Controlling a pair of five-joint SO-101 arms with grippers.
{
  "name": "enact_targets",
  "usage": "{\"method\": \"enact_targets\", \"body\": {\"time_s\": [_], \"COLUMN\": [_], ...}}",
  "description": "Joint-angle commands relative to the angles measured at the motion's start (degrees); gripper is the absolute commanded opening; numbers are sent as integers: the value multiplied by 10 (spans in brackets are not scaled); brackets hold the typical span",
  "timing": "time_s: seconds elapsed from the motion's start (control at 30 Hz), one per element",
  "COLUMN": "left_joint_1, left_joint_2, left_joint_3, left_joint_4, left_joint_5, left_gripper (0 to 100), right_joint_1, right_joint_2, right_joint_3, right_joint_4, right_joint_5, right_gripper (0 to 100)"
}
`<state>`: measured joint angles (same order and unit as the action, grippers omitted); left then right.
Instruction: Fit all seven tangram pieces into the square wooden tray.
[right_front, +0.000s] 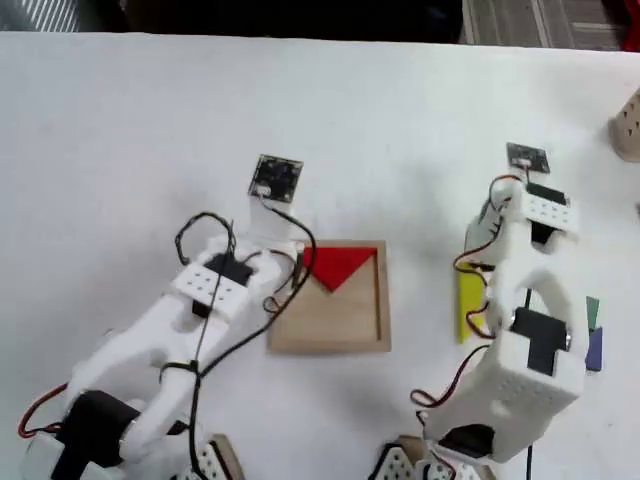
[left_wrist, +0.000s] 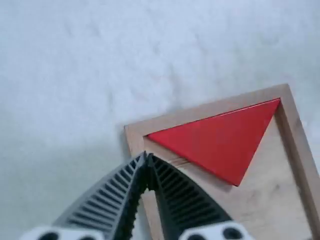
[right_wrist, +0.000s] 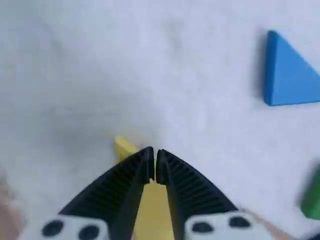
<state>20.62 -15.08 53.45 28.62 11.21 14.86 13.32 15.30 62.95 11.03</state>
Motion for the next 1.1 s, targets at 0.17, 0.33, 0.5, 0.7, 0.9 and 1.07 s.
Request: {"method": "enact_targets", "body": {"time_s": [0.17, 0.33, 0.5, 0.7, 0.9, 1.07], "left_joint_1": [-5, -5, -5, -5, -24, -24], "left_joint_2": [-23, -23, -23, -23, -23, -22], "left_joint_3": [-8, -8, -7, -6, -6, 9], "left_joint_4": [-11, -11, -11, -11, -13, -62], "left_joint_5": [4, 4, 4, 4, 4, 4], "left_gripper": [24, 24, 24, 24, 24, 24], "right_joint_1": [-10, 6, 24, 8, -5, 32], "right_joint_2": [-196, -276, -288, -305, -314, -314], "right_joint_3": [93, 182, 208, 225, 251, 280], "right_joint_4": [20, 16, 21, 32, 48, -15], "right_joint_5": [-4, -6, -6, -11, -22, -18], "right_gripper": [18, 19, 140, 160, 163, 163]}}
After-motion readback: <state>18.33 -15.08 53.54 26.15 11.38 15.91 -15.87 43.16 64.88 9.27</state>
